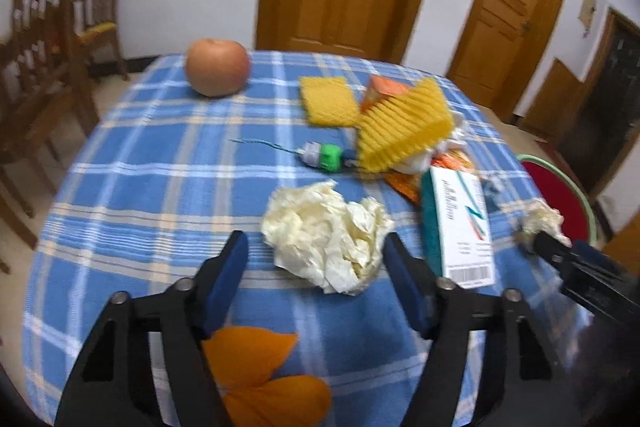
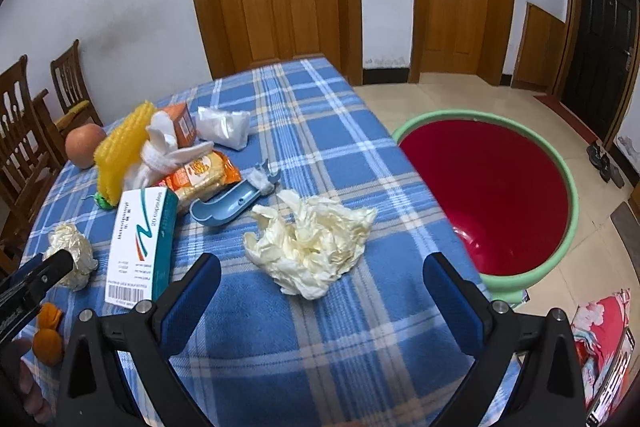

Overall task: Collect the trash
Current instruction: 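Close the left gripper on the crumpled white tissue, then carry the tissue over the red bucket and open the left gripper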

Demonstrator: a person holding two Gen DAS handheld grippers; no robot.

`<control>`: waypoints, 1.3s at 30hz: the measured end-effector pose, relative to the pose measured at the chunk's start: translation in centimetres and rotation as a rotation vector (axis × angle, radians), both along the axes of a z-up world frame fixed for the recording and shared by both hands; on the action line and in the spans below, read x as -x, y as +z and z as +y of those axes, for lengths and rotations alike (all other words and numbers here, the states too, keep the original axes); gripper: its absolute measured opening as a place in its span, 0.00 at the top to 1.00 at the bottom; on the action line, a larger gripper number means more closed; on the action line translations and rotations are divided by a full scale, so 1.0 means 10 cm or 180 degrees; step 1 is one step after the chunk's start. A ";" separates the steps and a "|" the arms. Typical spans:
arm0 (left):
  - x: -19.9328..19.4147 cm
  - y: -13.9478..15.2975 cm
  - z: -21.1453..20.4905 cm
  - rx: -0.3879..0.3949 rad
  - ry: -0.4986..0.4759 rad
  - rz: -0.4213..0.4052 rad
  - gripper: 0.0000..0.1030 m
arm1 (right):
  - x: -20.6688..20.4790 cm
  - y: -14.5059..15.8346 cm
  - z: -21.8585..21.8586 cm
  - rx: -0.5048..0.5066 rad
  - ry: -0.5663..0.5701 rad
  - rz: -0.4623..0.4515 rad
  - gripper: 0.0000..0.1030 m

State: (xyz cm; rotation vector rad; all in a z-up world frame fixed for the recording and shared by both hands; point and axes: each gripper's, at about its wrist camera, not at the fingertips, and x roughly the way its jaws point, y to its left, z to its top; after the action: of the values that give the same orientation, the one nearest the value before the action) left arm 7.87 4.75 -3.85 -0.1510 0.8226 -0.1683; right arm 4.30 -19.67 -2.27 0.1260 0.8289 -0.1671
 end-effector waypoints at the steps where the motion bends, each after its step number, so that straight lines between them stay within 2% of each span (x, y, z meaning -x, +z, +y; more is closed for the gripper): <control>1: -0.02 -0.01 0.00 0.0061 -0.0072 0.0024 0.44 | -0.02 -0.01 0.01 -0.0033 -0.0005 0.0036 0.00; 4: -0.06 -0.04 -0.03 0.0179 -0.0268 0.0072 0.56 | -0.07 -0.02 0.02 -0.0053 -0.0014 0.0053 0.06; 7: -0.09 -0.07 -0.08 0.0211 -0.0371 0.0079 0.60 | -0.09 -0.04 0.03 -0.0072 -0.0025 0.0076 0.17; 11: -0.08 -0.08 -0.10 0.0263 -0.0392 0.0042 0.64 | -0.17 -0.12 0.01 -0.0231 0.0023 0.0219 0.36; 12: -0.09 -0.08 -0.09 0.0266 -0.0389 0.0040 0.64 | -0.16 -0.12 0.03 -0.0165 0.0027 0.0180 0.42; 17: -0.05 -0.04 -0.11 0.0206 -0.0369 -0.0007 0.66 | -0.14 -0.14 -0.02 -0.0244 0.0085 0.0133 0.49; 21: 0.04 0.03 -0.10 0.0242 -0.0316 -0.0041 0.66 | -0.11 -0.13 -0.07 -0.0312 0.0093 0.0094 0.59; 30: 0.23 0.33 -0.22 0.0219 -0.0267 -0.0223 0.66 | 0.05 0.01 -0.16 -0.0477 0.0210 -0.0040 0.62; 39: 0.22 0.60 -0.57 0.0248 -0.0511 -0.0333 0.66 | 0.24 0.32 -0.41 -0.0515 0.0164 -0.0259 0.62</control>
State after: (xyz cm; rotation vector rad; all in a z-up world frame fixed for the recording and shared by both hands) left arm 5.65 -0.99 2.18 -0.1483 0.7242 -0.3568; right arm 1.89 -23.73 0.98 0.2616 0.7634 -0.0460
